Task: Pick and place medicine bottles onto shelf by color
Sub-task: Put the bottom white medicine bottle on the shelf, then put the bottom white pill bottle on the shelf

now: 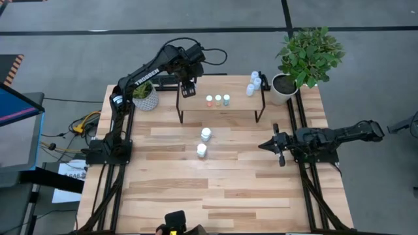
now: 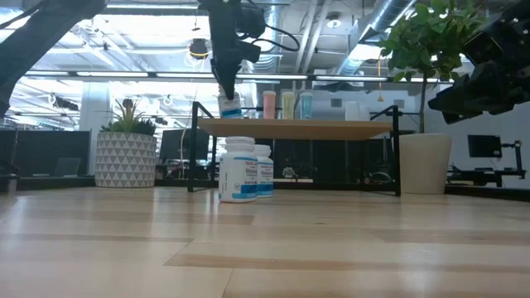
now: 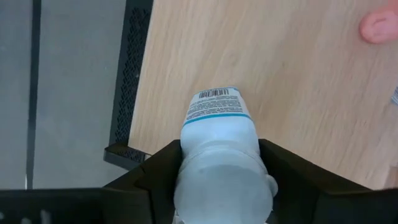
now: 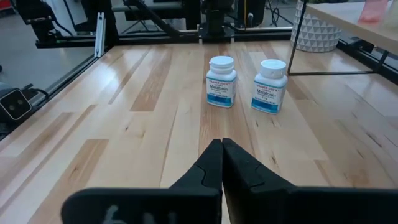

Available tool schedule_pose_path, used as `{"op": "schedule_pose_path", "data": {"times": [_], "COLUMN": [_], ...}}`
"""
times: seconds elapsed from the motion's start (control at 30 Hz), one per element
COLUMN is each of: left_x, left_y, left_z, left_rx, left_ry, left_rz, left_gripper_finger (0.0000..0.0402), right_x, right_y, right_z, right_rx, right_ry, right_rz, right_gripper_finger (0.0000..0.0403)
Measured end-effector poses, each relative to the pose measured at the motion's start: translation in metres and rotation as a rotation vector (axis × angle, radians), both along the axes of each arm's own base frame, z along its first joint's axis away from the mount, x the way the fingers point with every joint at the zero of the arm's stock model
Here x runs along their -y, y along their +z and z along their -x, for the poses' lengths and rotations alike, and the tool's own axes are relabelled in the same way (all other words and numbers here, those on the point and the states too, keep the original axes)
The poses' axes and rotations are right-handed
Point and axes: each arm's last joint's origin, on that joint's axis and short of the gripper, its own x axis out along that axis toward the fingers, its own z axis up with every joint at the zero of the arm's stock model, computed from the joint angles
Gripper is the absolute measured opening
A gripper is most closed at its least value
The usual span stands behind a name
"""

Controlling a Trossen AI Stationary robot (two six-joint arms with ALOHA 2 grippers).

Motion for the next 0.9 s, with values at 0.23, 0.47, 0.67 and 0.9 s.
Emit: {"op": "schedule_pose_path", "data": {"times": [0.23,0.47,0.67,0.9], "left_x": [0.0,0.0,0.002,0.019], "left_y": [0.0,0.0,0.016,0.037], "left_z": [0.001,0.001,-0.002,-0.004], "left_rx": [-0.003,0.004,0.07,0.166], "left_ry": [0.04,0.039,0.016,-0.002], "left_rz": [0.011,0.002,-0.049,-0.058], "left_gripper_finger": [0.0213,0.0232,0.0236,0.0236], "right_x": [0.0,0.0,0.0,0.0], "right_y": [0.0,0.0,0.0,0.0], "right_z": [0.0,0.0,0.0,0.0], "right_rx": [0.0,0.0,0.0,0.0], "right_ry": [0.0,0.0,0.0,0.0], "right_rz": [0.0,0.0,0.0,0.0], "right_gripper_finger": [0.002,0.0024,0.0022,0.0022]}}
